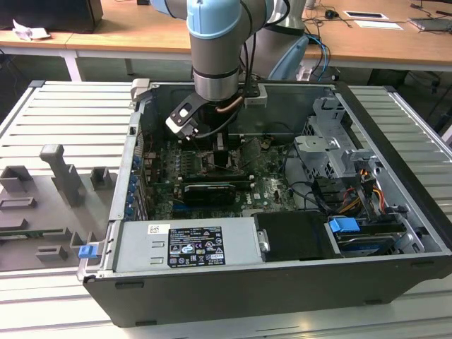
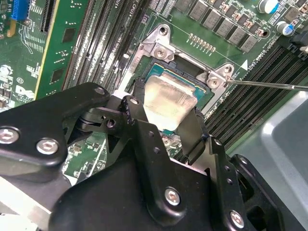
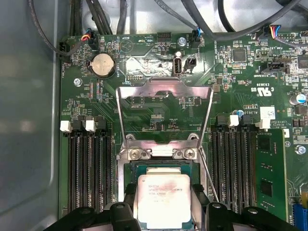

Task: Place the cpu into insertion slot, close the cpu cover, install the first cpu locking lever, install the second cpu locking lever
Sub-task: 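Place the cpu into insertion slot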

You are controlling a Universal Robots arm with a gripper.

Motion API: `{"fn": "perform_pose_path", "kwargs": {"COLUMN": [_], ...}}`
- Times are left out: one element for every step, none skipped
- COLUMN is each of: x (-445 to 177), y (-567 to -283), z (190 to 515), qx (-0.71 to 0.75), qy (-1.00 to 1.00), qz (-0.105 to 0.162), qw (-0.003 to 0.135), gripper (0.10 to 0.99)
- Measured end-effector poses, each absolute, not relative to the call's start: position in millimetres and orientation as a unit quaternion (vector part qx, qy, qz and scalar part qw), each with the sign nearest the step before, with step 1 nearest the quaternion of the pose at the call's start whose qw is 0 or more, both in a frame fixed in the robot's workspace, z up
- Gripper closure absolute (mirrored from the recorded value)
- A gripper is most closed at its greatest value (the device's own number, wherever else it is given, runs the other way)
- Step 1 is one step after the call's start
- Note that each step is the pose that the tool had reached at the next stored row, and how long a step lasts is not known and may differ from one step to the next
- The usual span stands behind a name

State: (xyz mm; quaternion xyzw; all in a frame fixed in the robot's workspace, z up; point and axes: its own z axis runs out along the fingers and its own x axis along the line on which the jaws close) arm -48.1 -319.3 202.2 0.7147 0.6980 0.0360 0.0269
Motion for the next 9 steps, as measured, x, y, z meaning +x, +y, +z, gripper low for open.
{"fn": "perform_pose_path", "kwargs": {"x": [-48.1, -48.1, -48.1, -48.1, -48.1, -48.1, -48.1, -48.2, -48.1], "y": [-319.3, -319.3, -319.3, -319.3, -319.3, -319.3, -319.3, -319.4, -319.3], "z": [202.2, 202.1, 202.1, 202.1, 202.1, 203.2, 203.7, 204.5, 205.5], "qx": [0.715, 0.715, 0.715, 0.715, 0.715, 0.715, 0.715, 0.715, 0.715], "qy": [0.698, 0.698, 0.698, 0.698, 0.698, 0.698, 0.698, 0.698, 0.698], "qz": [0.036, 0.036, 0.036, 0.036, 0.036, 0.036, 0.036, 0.036, 0.036], "qw": [0.027, 0.027, 0.027, 0.027, 0.027, 0.027, 0.027, 0.027, 0.027], "gripper": [0.561, 0.549, 0.482, 0.482, 0.482, 0.482, 0.482, 0.482, 0.482]}}
